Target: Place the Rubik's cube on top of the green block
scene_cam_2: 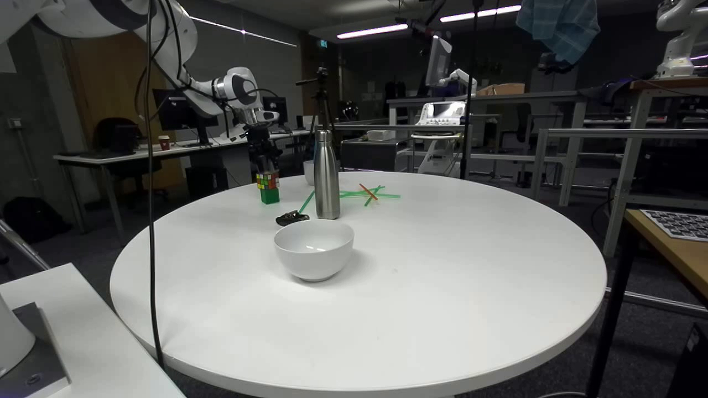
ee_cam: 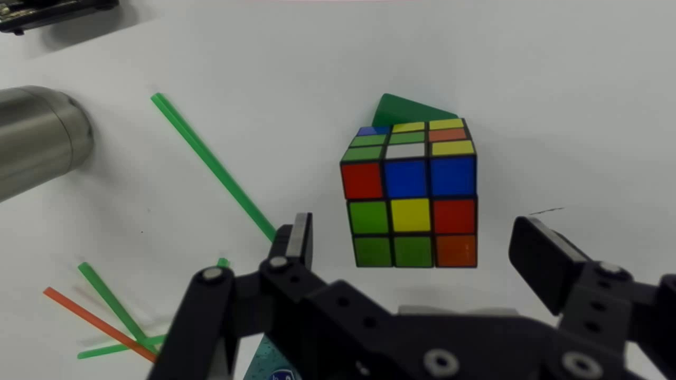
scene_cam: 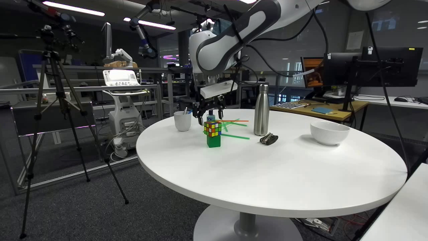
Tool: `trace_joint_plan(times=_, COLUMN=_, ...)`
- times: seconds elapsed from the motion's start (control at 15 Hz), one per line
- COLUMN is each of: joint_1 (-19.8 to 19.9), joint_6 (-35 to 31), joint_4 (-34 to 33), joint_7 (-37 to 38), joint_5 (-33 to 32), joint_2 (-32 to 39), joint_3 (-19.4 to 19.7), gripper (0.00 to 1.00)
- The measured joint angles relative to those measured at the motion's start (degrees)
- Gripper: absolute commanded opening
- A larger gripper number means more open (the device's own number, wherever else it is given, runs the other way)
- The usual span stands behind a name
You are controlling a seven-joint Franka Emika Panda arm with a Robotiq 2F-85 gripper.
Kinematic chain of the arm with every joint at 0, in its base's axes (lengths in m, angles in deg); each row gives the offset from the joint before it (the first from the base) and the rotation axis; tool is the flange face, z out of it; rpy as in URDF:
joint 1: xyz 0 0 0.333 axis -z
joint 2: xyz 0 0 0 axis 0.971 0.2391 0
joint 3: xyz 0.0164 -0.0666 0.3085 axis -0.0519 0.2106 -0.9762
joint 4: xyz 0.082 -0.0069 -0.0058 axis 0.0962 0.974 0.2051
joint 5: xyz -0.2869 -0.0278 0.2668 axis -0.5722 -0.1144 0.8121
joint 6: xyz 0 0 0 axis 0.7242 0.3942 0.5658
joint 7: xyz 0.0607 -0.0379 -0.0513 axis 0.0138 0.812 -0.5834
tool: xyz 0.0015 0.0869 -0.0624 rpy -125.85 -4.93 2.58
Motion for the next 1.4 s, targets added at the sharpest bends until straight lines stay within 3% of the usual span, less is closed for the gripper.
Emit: trace_joint_plan(times=1.4, joint_1=-5.44, joint_6=0.42, joint_4=-2.05, joint_7=0.0, joint_5=-6.33, joint_2=-7.72, joint_3=0.05, gripper=1.0)
